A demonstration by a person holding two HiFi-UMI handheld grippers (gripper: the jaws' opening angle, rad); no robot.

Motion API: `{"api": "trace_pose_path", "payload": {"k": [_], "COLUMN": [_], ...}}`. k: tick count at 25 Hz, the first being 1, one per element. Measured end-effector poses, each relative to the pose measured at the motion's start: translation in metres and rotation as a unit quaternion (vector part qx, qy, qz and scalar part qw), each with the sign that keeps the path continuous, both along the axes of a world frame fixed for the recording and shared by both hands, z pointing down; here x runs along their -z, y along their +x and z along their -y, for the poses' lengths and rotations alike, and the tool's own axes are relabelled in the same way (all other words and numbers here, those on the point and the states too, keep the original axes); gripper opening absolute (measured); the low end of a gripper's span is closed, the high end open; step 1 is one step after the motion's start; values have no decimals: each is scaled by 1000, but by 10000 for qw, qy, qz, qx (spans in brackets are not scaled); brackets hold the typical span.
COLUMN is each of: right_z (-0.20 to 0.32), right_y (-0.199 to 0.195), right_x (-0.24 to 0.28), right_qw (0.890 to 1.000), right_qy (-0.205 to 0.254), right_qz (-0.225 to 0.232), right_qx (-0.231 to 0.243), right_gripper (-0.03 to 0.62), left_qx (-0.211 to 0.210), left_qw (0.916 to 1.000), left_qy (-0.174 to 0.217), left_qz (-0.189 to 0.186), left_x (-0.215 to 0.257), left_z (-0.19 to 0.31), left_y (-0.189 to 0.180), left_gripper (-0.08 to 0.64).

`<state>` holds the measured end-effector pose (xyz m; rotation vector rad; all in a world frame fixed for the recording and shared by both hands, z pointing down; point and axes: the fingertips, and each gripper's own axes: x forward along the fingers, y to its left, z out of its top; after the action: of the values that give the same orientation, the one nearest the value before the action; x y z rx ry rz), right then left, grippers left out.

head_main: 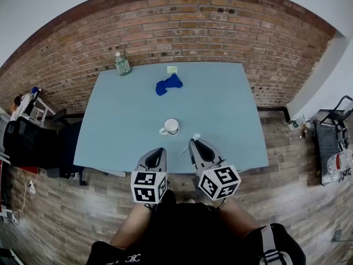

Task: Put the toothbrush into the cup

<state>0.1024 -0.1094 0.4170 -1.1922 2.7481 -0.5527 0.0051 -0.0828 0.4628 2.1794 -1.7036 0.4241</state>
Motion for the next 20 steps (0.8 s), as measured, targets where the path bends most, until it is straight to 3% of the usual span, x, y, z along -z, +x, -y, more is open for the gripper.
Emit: {"api": "trace_pose_path", "payload": {"k": [20], "right_z": [100], "right_y": [-58], "right_x": [-17], "right_qw": [9989], "right_qy": [-237], "right_qz": [-281], "right_qx": [-289], "right_gripper": [28], "left_qx": [-434], "left_qw": [9987], "left_qy": [-88], "left_qz": [-251], "left_x": [-10], "left_z": [111], "left_y": [-47], "left_gripper": [8]}}
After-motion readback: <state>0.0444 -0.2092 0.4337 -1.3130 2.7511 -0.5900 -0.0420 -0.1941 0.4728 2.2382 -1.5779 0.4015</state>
